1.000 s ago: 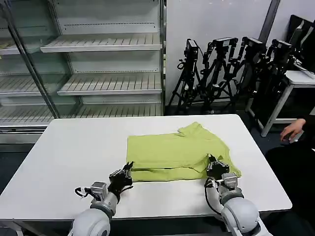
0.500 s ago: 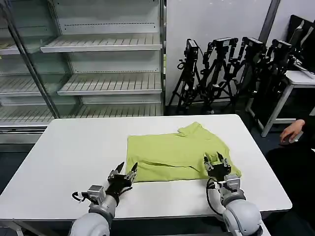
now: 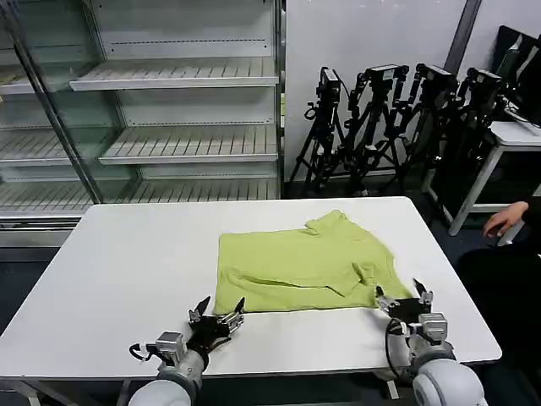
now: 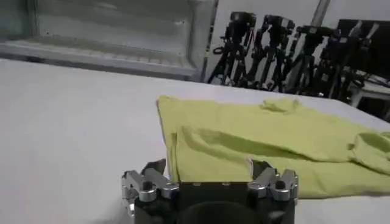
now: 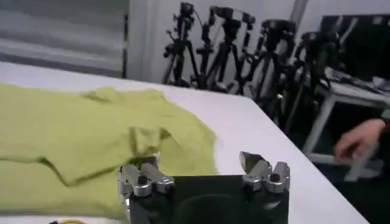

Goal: Fold and organize the clothes.

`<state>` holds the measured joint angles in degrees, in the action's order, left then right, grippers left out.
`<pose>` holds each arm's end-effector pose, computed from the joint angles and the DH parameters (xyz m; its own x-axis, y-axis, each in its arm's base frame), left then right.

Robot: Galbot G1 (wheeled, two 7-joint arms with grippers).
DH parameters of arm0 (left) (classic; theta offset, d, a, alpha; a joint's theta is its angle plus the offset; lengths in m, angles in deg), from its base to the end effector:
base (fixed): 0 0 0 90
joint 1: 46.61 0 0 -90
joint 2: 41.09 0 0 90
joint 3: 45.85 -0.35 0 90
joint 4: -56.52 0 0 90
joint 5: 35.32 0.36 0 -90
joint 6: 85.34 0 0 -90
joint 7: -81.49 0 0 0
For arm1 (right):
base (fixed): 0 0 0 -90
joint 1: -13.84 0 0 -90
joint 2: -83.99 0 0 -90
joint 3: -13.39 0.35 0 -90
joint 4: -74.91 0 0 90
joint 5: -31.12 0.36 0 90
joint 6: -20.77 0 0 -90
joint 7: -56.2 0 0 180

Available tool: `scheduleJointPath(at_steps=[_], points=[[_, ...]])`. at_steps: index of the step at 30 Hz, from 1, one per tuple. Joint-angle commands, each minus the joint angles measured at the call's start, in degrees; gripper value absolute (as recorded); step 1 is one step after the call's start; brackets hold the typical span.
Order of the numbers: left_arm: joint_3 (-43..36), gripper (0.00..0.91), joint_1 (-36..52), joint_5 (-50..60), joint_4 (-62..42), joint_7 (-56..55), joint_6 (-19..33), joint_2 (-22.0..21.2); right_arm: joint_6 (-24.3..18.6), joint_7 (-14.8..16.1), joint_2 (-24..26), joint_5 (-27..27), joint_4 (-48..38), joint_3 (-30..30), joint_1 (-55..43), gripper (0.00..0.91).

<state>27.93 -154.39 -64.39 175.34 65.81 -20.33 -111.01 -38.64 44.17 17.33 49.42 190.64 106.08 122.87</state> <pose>0.2285 -0.0222 -0.2791 -0.8968 0.2253 0.3806 0.1696 0.9699 -0.1746 0.2502 -0.0907 -0.2681 -0.9106 0.1281 0.3929 0.0660 0.9836 -0.1678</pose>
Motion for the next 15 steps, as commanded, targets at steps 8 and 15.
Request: scheduleJointPath(at_steps=[8,15], points=[[-0.52,0.081,0.73,-0.36,-2.04,0.08,0.19,-0.2,1.68,-0.21,-0.2,2.31,-1.28,1.71,1.28,0.05],[-0.26,0.081,0.78,-1.28,-3.38,0.2,-0.3,0.01,1.31,-0.23,-0.34,2.3,-1.54,0.75,0.53,0.0]])
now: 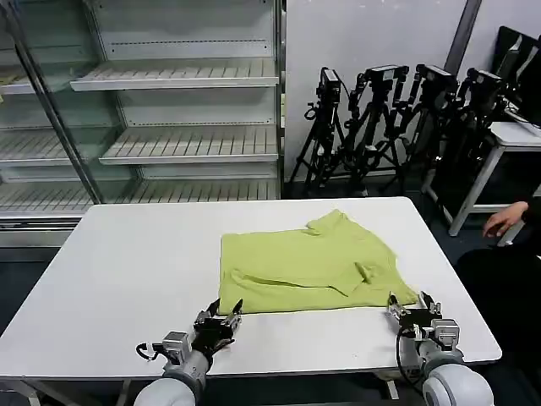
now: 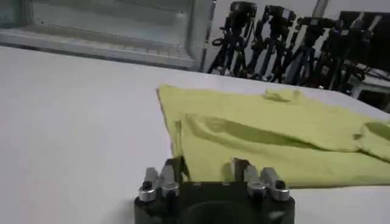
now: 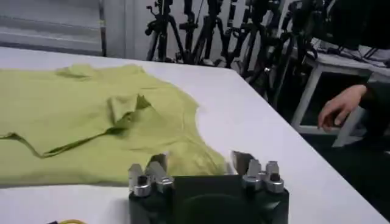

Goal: Fold and organize the clothes.

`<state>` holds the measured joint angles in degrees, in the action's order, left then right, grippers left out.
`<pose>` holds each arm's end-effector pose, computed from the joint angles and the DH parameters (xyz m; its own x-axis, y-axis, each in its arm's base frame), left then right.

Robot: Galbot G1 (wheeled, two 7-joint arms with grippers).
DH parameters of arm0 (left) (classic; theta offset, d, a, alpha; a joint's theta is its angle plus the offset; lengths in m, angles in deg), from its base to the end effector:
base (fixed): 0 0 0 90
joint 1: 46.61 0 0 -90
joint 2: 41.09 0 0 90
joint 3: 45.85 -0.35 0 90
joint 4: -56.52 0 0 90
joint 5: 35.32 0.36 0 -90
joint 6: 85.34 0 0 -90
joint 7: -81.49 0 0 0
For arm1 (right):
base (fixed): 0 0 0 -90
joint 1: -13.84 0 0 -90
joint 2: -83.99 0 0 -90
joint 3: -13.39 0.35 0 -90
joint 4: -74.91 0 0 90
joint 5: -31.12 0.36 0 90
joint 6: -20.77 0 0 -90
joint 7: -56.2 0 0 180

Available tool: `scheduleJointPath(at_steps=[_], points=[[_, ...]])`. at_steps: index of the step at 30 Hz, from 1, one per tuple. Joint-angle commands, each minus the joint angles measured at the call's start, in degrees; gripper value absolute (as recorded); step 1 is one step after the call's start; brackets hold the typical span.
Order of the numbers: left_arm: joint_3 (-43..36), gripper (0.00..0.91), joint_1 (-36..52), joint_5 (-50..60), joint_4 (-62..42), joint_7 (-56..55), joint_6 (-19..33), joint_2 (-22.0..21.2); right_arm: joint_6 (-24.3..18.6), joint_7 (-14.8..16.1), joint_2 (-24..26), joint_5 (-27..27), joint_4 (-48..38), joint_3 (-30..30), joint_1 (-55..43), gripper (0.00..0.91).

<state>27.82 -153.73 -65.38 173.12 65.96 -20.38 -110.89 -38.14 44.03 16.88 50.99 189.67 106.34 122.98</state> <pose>0.2339 -0.0197 -0.2901 -0.8851 0.2234 0.4084 0.1615 0.9702 -0.1807 0.2504 -0.0930 -0.2743 -0.8977 0.1281 0.4216 0.0749 0.9872 -0.1405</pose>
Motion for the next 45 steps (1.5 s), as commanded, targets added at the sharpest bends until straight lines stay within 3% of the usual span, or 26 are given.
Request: scheduleJointPath(at_steps=[1,19,39,40,41,43,44,45], points=[[0.01,0.081,-0.01,-0.34,-1.05,0.03,-0.27,-0.09,0.76,-0.09,0.09,0.72,-0.56,0.4,0.35,0.0],[1.94,0.071,-4.07,-1.51,3.79,-0.01,-0.06,0.88,0.52,0.11,-0.84,0.04,5.11,0.6,5.22,0.0],[9.15,0.071,-15.27,-3.64,13.98,-0.06,0.35,6.69,0.47,0.29,-1.67,-4.2,16.8,0.25,16.55,0.0],[9.24,0.091,-15.35,-3.81,14.15,-0.06,0.36,6.85,0.45,0.33,-1.7,-4.45,16.91,0.34,16.95,0.786],[9.23,0.151,-15.25,-3.87,14.16,-0.08,0.36,7.02,0.46,0.29,-1.72,-4.76,16.91,0.38,17.11,0.907],[8.95,0.423,-14.24,-3.97,13.67,-0.3,0.32,7.22,0.97,-0.08,-1.93,-5.46,16.72,0.68,17.19,0.907],[8.77,0.867,-13.86,-3.98,13.38,-0.45,0.24,7.21,1.25,-0.26,-2.0,-5.55,16.7,0.83,17.16,0.907],[8.37,0.907,-13.11,-3.99,13.06,-0.58,0.1,7.19,1.65,-0.32,-2.12,-5.5,16.72,1.13,17.07,0.907]])
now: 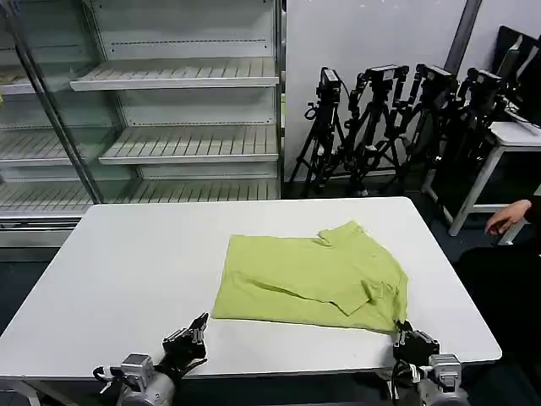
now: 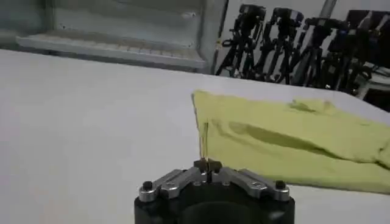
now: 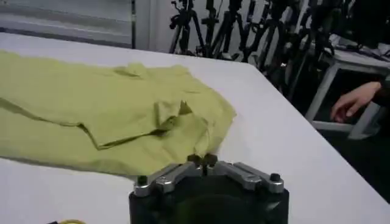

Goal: Fold and organize the clothes.

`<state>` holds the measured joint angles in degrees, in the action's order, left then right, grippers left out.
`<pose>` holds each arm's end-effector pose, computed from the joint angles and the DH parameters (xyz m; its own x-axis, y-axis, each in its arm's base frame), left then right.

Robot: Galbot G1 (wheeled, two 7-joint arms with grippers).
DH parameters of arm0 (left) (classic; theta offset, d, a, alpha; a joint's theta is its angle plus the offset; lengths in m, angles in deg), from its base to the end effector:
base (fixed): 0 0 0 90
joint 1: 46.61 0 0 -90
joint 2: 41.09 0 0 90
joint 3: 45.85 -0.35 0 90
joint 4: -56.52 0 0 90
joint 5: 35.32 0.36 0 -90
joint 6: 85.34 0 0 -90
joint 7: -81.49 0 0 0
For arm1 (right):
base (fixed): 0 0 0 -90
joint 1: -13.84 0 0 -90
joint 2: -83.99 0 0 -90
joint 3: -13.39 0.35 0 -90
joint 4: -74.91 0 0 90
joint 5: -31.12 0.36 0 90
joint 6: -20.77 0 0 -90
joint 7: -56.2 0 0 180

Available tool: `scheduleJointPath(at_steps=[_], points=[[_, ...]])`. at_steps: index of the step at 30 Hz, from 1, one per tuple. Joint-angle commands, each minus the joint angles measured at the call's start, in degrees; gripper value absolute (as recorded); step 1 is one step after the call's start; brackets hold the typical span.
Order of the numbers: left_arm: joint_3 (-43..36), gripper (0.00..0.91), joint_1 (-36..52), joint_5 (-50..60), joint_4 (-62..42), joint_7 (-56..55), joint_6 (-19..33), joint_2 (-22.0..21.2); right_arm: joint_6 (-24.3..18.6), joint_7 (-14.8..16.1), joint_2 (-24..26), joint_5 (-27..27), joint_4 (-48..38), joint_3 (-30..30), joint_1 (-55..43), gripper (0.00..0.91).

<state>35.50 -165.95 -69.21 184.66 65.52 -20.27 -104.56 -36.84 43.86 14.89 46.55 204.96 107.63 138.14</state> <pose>0.1787 0.0189 -0.2533 -0.8871 0.1992 0.4163 0.1431 0.9763 -0.1624 0.1688 -0.0613 -0.2402 -0.8951 0.0947 0.4358 0.0210 0.9851 -0.1709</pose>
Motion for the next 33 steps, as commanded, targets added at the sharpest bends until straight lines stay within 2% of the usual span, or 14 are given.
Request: scheduleJointPath(at_steps=[1,16,21,22,23,24,26,29,30,31,32,33], points=[[0.36,0.907,0.11,-0.16,1.09,-0.13,-0.24,0.83,0.4,-0.22,-0.13,-1.07,1.48,0.15,1.85,0.907],[-6.21,0.907,11.7,1.19,-8.74,-1.03,-1.52,-0.52,0.64,-0.42,0.09,-0.74,2.09,2.7,1.88,0.907],[-7.08,0.907,12.89,1.42,-10.26,-0.87,-2.4,-0.42,0.65,-0.36,-0.01,-0.79,1.97,2.34,1.44,0.907],[-7.34,0.836,12.91,1.41,-10.34,-0.86,-2.63,-0.41,0.67,-0.4,-0.08,-0.81,1.73,2.22,1.16,0.907],[-7.56,0.524,12.91,1.4,-10.44,-0.85,-2.77,-0.4,0.67,-0.41,-0.08,-0.8,1.61,2.17,1.03,0.907],[-7.7,0.343,12.89,1.39,-10.52,-0.84,-2.84,-0.4,0.67,-0.43,-0.1,-0.81,1.5,2.14,0.93,0.907],[-8.06,0.181,12.98,1.4,-10.77,-0.83,-3.2,-0.44,0.69,-0.51,-0.13,-0.81,1.09,2.07,0.57,0.907],[-8.28,0.101,13.16,1.22,-11.06,-0.79,-3.73,-0.46,0.7,-0.55,-0.08,-0.78,0.85,1.89,0.2,0.897],[-8.25,0.081,13.2,1.13,-11.05,-0.79,-3.83,-0.43,0.7,-0.63,-0.07,-0.76,0.78,1.84,0.02,0.675],[-8.23,0.081,13.18,0.98,-11.0,-0.77,-3.85,-0.34,0.69,-0.63,-0.05,-0.71,0.67,1.76,-0.22,0.544],[-8.23,0.071,13.13,0.91,-10.92,-0.74,-3.85,-0.31,0.69,-0.63,-0.04,-0.67,0.64,1.74,-0.26,0.282],[-8.23,0.06,13.03,0.76,-10.77,-0.71,-3.85,-0.22,0.67,-0.64,-0.04,-0.61,0.55,1.63,-0.44,0.171]])
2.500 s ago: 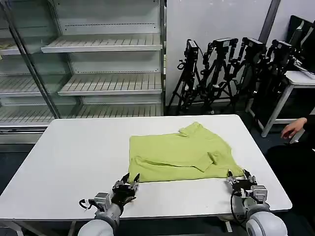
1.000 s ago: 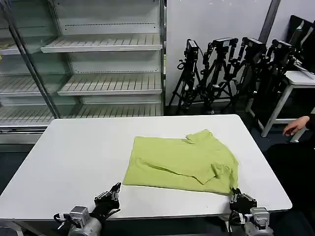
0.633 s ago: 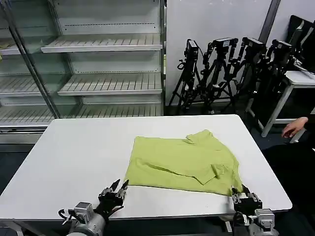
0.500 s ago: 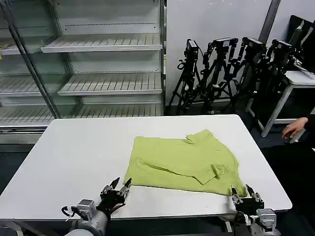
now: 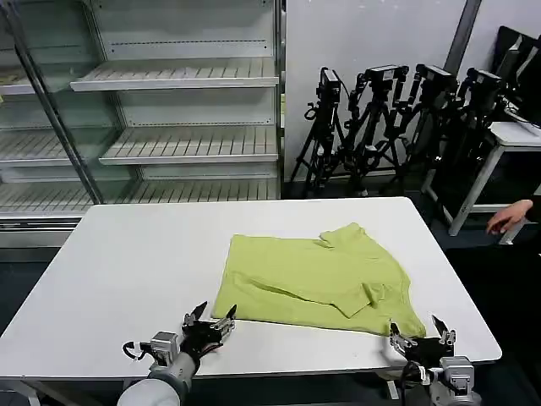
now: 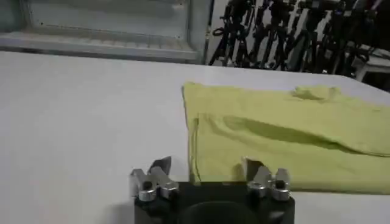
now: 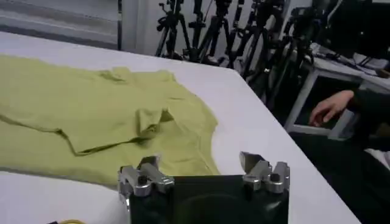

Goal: Fold and organize the clothes.

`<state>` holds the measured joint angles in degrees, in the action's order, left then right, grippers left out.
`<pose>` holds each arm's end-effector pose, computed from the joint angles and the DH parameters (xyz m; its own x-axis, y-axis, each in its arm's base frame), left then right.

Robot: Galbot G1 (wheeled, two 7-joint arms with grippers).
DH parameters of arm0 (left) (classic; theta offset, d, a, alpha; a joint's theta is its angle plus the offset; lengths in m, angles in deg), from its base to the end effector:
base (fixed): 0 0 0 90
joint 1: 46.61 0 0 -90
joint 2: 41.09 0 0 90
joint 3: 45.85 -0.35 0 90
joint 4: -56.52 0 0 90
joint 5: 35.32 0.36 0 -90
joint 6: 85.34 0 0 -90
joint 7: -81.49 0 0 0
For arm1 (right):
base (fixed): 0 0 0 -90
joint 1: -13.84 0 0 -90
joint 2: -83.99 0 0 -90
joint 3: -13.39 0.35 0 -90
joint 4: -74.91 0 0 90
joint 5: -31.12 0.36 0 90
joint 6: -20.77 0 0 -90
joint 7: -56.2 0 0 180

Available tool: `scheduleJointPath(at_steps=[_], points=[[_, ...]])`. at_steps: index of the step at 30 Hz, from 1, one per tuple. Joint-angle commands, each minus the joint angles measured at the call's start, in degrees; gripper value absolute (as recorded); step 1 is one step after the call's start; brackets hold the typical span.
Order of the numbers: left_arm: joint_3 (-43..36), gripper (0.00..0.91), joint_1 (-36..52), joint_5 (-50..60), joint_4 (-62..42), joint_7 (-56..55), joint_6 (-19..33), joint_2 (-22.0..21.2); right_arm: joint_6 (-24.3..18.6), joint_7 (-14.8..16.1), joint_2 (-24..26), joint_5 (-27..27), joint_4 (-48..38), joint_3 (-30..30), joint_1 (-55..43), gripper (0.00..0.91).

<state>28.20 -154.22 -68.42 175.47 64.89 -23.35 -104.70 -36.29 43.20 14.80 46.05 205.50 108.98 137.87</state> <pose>0.2294 0.0006 -0.2784 -0.8601 0.2260 0.4573 0.1930 0.9740 -0.1184 0.1702 -0.0660 -0.2341 -0.8986 0.1303 0.4189 0.0511 0.9795 -0.1949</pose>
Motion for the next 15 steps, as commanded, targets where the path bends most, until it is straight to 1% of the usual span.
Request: scheduleJointPath(at_steps=[1,2,6,10,11,15], points=[[-0.95,0.06,1.13,-0.17,-1.29,0.0,-0.77,-0.01,0.08,-0.04,0.03,-0.01,-0.12,0.15,-0.29,0.101],[-1.01,0.05,0.96,-0.26,-1.03,0.12,-0.77,0.04,-0.02,-0.06,-0.01,0.02,-0.19,0.05,-0.34,0.0],[-1.19,0.06,0.29,-0.34,0.19,0.67,-0.77,0.29,-0.39,-0.03,-0.12,0.18,-0.46,-0.13,-0.56,0.0],[-1.28,0.04,-0.06,-0.43,0.27,1.0,-0.77,0.44,-0.55,-0.02,-0.13,0.49,-0.88,-0.08,-0.81,0.0],[-1.26,0.05,-0.13,-0.48,0.21,1.02,-0.76,0.5,-0.59,-0.01,-0.1,0.54,-0.95,-0.06,-0.81,0.0],[-0.95,0.04,-0.65,-0.64,0.54,1.0,-0.52,0.72,-0.74,0.05,-0.09,0.74,-1.01,0.08,-0.7,0.0]])
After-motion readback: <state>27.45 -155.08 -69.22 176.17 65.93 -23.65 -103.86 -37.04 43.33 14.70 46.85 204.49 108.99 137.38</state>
